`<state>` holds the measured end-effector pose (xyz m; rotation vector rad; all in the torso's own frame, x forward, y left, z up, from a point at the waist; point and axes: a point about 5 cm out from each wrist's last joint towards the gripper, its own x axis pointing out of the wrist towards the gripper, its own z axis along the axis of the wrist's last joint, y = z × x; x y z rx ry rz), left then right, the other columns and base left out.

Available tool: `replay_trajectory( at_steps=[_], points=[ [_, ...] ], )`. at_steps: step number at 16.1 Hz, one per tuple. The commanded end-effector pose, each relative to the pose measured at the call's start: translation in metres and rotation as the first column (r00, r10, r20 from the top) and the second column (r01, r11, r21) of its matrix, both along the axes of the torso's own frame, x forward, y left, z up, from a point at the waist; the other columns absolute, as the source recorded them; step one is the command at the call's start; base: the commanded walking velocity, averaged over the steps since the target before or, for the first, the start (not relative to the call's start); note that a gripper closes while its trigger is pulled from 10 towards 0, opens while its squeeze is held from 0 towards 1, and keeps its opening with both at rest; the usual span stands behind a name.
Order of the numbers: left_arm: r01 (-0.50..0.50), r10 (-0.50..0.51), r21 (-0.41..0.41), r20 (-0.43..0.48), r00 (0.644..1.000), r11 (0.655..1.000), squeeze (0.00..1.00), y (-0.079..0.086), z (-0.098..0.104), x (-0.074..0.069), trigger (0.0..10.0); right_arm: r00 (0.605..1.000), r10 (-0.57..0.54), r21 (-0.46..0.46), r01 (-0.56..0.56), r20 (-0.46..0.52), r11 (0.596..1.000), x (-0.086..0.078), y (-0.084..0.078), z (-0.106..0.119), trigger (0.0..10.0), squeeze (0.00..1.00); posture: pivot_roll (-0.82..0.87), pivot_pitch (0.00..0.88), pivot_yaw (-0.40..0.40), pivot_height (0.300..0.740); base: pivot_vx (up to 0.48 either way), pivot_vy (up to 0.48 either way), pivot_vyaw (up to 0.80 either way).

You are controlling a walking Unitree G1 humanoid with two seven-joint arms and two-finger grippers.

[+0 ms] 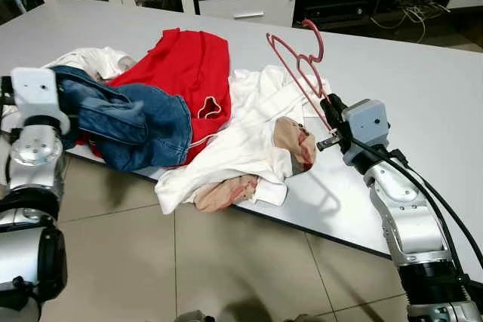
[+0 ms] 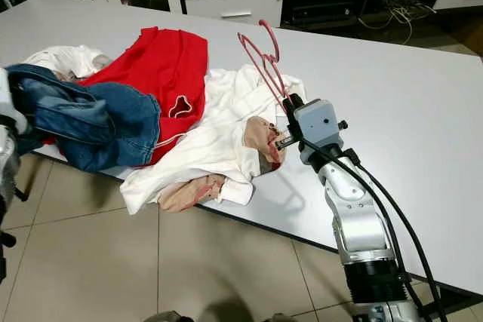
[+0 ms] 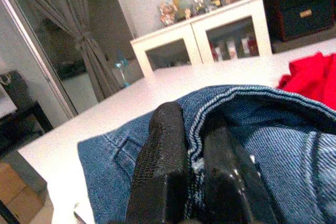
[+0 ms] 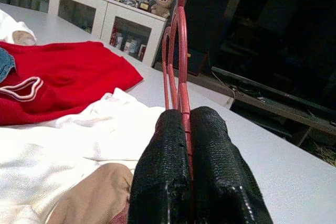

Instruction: Hang hanger

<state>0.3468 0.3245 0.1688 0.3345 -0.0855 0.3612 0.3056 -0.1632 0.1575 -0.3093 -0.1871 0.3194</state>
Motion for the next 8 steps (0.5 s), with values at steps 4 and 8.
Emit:
replay_trajectory(
  at_steps=[4,8],
  points=[
    [0.172,-0.216,-0.163,-0.313,0.925,0.971,0.0,-0.034,-0.056,0.001,10.0,1.0,0.023,0.006,-0.023,0.01,1.0,0.0,0.003,0.006,10.0,0.0,-0.11,0.0,0.063,0.74,0.0,0.0,0.0],
    [0.279,-0.343,-0.233,-0.31,0.887,0.932,1.0,-0.052,-0.059,0.006,10.0,1.0,0.02,0.008,-0.02,0.01,1.0,0.0,0.003,0.006,10.0,0.0,-0.11,0.0,0.065,0.74,0.0,0.0,0.0]
  ],
)
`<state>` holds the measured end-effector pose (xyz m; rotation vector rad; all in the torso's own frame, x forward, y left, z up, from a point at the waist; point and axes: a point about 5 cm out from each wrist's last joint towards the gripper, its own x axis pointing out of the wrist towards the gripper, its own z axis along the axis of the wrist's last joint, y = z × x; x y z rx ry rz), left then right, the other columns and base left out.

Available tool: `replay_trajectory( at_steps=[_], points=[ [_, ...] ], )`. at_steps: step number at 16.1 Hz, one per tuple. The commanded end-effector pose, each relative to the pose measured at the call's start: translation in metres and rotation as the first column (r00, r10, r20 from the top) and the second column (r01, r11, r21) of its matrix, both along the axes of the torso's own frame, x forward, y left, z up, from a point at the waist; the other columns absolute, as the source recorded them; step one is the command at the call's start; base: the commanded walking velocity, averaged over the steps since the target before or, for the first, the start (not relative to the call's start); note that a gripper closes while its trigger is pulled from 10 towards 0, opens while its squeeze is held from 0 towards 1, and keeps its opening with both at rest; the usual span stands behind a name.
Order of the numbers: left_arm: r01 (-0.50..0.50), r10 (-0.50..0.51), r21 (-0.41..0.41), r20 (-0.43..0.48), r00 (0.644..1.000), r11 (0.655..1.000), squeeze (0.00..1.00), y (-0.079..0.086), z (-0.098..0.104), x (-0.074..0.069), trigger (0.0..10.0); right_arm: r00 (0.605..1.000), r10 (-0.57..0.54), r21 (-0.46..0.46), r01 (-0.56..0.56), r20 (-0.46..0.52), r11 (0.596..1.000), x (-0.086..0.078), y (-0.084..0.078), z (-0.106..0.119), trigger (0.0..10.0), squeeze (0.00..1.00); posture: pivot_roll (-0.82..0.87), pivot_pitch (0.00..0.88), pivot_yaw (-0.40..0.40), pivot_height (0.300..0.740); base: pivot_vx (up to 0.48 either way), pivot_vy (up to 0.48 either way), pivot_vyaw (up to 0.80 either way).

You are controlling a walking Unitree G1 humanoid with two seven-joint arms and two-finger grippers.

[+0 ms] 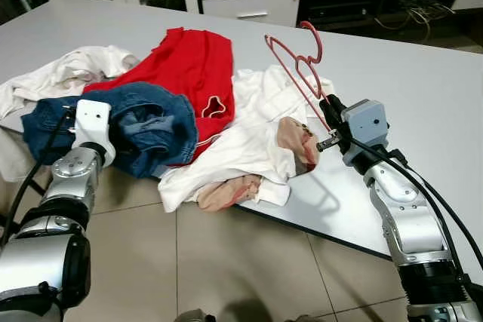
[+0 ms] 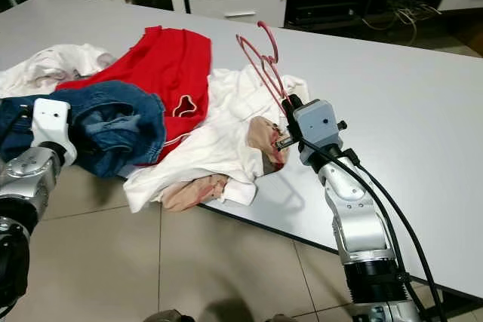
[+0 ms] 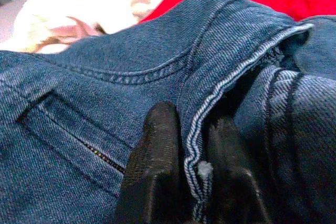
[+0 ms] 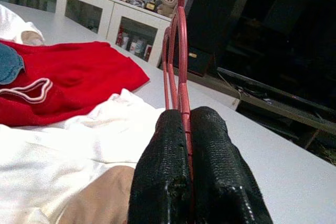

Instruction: Hang hanger

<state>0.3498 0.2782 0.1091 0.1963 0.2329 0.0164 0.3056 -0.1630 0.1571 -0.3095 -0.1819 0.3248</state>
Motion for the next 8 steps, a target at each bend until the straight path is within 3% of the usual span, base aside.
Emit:
replay_trajectory(
  at_steps=[1,3,5,6,7,8],
  points=[
    [0.066,-0.066,-0.01,0.0,0.998,0.998,1.0,-0.011,0.002,0.004,10.0,1.0,0.015,0.01,-0.015,0.016,1.0,0.0,0.003,0.007,10.0,0.0,-0.11,0.0,0.065,0.74,0.0,0.0,0.0],
    [0.137,-0.139,0.039,0.061,0.988,0.99,1.0,-0.02,0.008,0.007,10.0,1.0,0.014,0.012,-0.014,0.015,1.0,0.0,0.003,0.006,10.0,0.0,-0.11,0.0,0.069,0.74,0.0,0.0,0.0],
    [0.2,-0.228,0.122,0.292,0.929,0.972,1.0,-0.04,0.03,0.008,10.0,1.0,0.013,0.016,-0.013,0.015,1.0,0.0,0.004,0.006,10.0,0.0,-0.11,0.0,0.069,0.74,0.0,0.0,0.0],
    [0.204,-0.233,0.118,0.347,0.909,0.972,1.0,-0.042,0.035,0.007,10.0,1.0,0.013,0.017,-0.013,0.016,1.0,0.0,0.004,0.006,10.0,0.0,-0.11,0.0,0.069,0.74,0.0,0.0,0.0],
    [0.246,-0.272,0.118,0.455,0.848,0.962,0.0,-0.05,0.044,0.002,10.0,1.0,0.012,0.019,-0.012,0.016,1.0,0.0,0.004,0.006,10.0,0.0,-0.11,0.0,0.069,0.74,0.0,0.0,0.0],
    [0.264,-0.287,0.116,0.469,0.835,0.957,0.0,-0.053,0.044,0.0,10.0,1.0,0.012,0.019,-0.012,0.016,1.0,0.0,0.004,0.006,10.0,0.0,-0.11,0.0,0.069,0.74,0.0,0.0,0.0]
  ],
)
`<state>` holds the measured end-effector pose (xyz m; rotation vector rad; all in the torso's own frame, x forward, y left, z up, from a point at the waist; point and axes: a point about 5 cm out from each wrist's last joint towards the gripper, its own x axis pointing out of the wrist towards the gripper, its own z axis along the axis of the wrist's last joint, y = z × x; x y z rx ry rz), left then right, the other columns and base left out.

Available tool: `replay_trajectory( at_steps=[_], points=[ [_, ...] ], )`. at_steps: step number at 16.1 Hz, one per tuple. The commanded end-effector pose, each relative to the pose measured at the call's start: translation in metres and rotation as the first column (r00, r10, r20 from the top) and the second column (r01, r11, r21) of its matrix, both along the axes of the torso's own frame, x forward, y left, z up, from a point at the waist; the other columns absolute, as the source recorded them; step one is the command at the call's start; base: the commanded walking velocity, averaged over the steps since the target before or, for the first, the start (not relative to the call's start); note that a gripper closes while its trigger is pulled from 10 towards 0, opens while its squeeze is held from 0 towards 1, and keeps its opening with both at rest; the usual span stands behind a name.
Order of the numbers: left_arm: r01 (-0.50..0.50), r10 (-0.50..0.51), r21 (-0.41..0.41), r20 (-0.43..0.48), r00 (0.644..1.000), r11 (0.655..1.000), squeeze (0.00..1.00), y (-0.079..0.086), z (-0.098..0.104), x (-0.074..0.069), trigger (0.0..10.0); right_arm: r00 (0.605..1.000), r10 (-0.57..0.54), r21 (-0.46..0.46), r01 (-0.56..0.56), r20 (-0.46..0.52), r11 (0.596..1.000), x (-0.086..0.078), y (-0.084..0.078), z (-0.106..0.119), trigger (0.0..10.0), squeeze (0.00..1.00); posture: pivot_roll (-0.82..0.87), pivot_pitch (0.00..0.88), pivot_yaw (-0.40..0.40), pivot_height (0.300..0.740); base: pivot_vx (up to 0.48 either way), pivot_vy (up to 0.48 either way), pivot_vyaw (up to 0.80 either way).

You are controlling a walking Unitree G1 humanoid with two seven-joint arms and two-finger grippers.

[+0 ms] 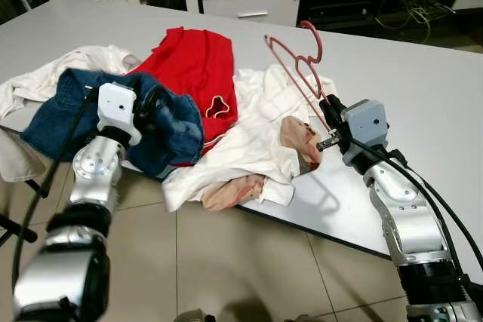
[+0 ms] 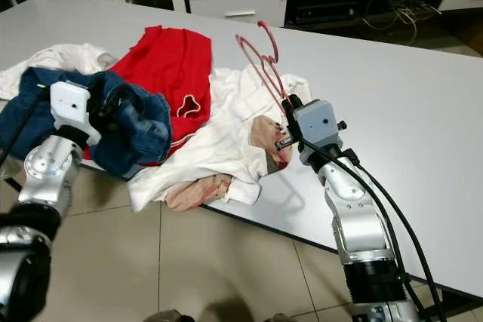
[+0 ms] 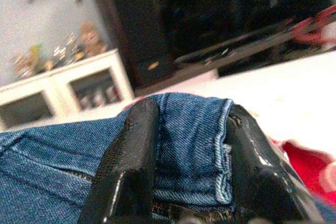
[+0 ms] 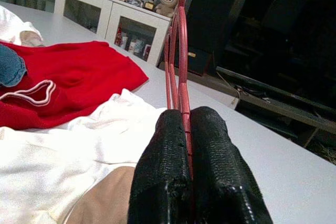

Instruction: Hang hanger

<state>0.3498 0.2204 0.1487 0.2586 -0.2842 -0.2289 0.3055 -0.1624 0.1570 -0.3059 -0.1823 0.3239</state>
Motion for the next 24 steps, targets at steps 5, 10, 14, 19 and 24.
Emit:
replay_trajectory(
  at_steps=[5,10,14,19,24],
  points=[
    [-0.03,0.026,-0.032,-0.104,0.994,0.999,0.09,0.003,-0.022,-0.007,10.0,1.0,0.016,0.014,-0.016,0.016,1.0,0.001,0.003,0.007,10.0,0.0,-0.1,0.0,0.065,0.74,0.0,0.0,0.0],
    [-0.094,0.088,0.008,-0.43,0.898,0.996,1.0,0.014,-0.059,-0.01,10.0,1.0,0.016,0.013,-0.017,0.017,1.0,0.001,0.003,0.007,10.0,0.0,-0.1,0.0,0.063,0.74,0.0,0.0,0.0],
    [0.008,-0.018,-0.035,-0.292,0.956,0.999,1.0,0.0,-0.036,-0.007,10.0,1.0,0.018,0.013,-0.018,0.016,1.0,0.001,0.004,0.007,10.0,0.0,-0.1,0.0,0.061,0.74,0.0,0.0,0.0],
    [0.166,-0.176,-0.059,-0.271,0.946,0.984,0.0,-0.019,-0.031,-0.02,10.0,1.0,0.021,0.012,-0.021,0.016,1.0,0.001,0.004,0.008,10.0,0.0,-0.1,0.0,0.058,0.74,0.0,0.0,0.0],
    [0.182,-0.177,0.035,-0.116,0.977,0.983,0.0,-0.009,-0.009,-0.037,10.0,1.0,0.021,0.011,-0.021,0.012,1.0,0.001,0.003,0.007,10.0,0.0,-0.09,0.0,0.058,0.74,0.0,0.0,0.0]
  ],
)
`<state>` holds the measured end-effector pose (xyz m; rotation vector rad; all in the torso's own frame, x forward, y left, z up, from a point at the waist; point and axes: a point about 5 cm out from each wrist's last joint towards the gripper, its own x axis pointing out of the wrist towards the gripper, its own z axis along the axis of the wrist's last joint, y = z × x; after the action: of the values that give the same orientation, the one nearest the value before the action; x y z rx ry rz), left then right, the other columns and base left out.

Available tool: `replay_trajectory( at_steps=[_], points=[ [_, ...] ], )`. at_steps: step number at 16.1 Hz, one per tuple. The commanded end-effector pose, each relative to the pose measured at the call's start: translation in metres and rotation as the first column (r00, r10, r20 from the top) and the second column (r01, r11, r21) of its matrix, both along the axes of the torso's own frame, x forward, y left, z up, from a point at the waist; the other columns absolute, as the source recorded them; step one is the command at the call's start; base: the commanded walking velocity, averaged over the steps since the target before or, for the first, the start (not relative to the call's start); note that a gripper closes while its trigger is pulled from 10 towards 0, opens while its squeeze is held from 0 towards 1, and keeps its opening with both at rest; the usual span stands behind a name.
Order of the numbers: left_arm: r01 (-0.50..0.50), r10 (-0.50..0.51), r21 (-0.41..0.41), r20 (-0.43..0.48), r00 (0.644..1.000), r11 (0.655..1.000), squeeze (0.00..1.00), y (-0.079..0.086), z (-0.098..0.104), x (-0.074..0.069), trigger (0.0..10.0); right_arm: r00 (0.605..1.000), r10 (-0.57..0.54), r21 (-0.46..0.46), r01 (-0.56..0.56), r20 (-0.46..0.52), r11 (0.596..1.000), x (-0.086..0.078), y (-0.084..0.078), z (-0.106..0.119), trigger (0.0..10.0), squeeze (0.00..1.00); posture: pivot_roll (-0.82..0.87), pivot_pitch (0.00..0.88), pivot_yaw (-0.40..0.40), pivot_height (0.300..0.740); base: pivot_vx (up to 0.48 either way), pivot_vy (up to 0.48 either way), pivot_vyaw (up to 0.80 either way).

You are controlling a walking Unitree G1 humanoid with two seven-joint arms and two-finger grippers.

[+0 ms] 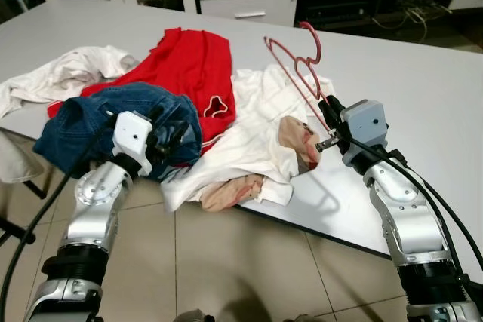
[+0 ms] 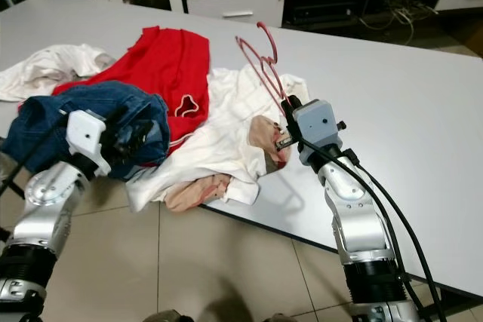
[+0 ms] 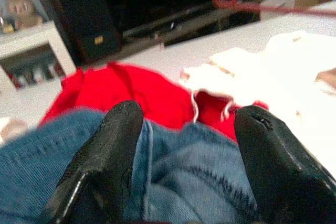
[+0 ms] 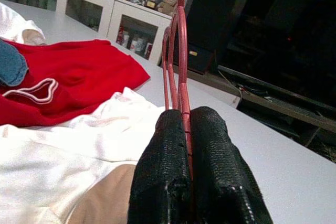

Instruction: Hang hanger

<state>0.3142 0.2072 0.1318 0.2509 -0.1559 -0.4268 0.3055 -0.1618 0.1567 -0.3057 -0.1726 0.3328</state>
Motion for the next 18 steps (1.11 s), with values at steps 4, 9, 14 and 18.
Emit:
replay_trajectory(
  at_steps=[4,9,14,18],
  points=[
    [0.101,-0.1,-0.035,0.03,0.995,0.994,0.02,-0.004,0.014,-0.009,10.0,1.0,0.021,0.012,-0.021,0.022,1.0,0.001,0.004,0.007,10.0,0.0,-0.08,0.0,0.058,0.74,0.0,0.0,0.0],
    [0.366,-0.362,0.141,-0.052,0.931,0.92,0.0,-0.022,0.005,-0.031,10.0,0.999,0.03,0.002,-0.03,0.02,1.0,0.002,0.003,0.008,10.0,0.0,-0.08,0.0,0.058,0.74,0.0,0.0,0.0],
    [0.377,-0.38,0.167,-0.016,0.925,0.911,0.0,-0.029,0.01,-0.034,10.0,0.996,0.089,-0.075,-0.088,0.008,0.993,-0.006,0.006,0.0,10.0,0.0,-0.08,0.0,0.051,0.74,0.0,0.0,0.0],
    [0.402,-0.399,0.094,-0.048,0.916,0.911,0.0,-0.043,-0.001,-0.04,10.0,0.991,0.125,-0.212,-0.113,0.046,0.971,-0.01,0.009,-0.002,10.0,0.0,-0.09,0.0,0.054,0.74,0.0,0.0,0.0]
  ],
)
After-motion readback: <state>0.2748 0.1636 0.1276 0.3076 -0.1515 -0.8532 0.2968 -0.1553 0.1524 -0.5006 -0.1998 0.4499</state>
